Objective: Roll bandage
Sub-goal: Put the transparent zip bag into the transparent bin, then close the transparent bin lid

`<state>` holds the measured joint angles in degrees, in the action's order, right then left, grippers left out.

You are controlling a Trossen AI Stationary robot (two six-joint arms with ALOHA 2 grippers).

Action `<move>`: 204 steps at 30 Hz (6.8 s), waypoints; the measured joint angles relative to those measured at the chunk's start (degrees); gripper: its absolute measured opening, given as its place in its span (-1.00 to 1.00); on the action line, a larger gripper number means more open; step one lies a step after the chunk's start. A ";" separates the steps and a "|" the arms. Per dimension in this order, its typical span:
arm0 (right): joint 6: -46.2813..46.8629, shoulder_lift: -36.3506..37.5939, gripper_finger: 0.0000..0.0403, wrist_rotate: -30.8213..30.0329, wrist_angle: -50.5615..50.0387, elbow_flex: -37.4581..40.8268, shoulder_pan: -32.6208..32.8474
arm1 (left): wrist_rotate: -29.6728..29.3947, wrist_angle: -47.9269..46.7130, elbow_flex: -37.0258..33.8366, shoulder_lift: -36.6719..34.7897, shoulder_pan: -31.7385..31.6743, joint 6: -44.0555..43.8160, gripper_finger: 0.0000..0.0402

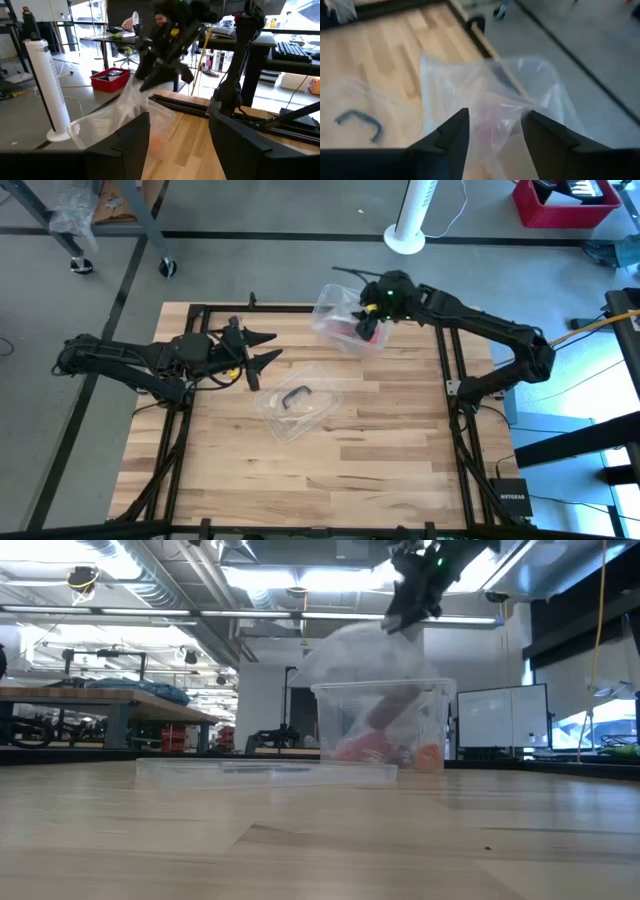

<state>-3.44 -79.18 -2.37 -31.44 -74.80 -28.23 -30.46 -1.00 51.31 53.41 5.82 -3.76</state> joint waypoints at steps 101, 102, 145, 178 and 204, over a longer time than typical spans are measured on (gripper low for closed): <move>3.55 -11.82 -0.09 8.76 17.35 9.06 -5.18 | 2.95 -4.39 -0.96 13.61 -6.95 11.54 -0.02; 2.67 -11.70 -0.09 8.73 16.78 8.98 -5.18 | 2.95 -4.37 -0.96 13.60 -6.95 11.46 -0.02; -15.02 -1.17 0.36 -10.11 -10.26 4.94 12.22 | 7.23 -25.77 -11.34 14.80 -5.46 -24.09 -0.02; -1.36 4.90 0.36 1.38 -2.91 21.83 19.41 | 11.69 -14.08 -15.32 31.45 -8.98 -18.91 -0.86; 5.16 4.90 0.36 -2.48 1.02 26.70 22.16 | -12.74 -27.51 -2.73 31.12 3.50 -4.27 -1.00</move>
<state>1.72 -74.28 -4.85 -30.43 -48.10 -6.07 -43.19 -28.51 48.58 84.53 9.32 -8.03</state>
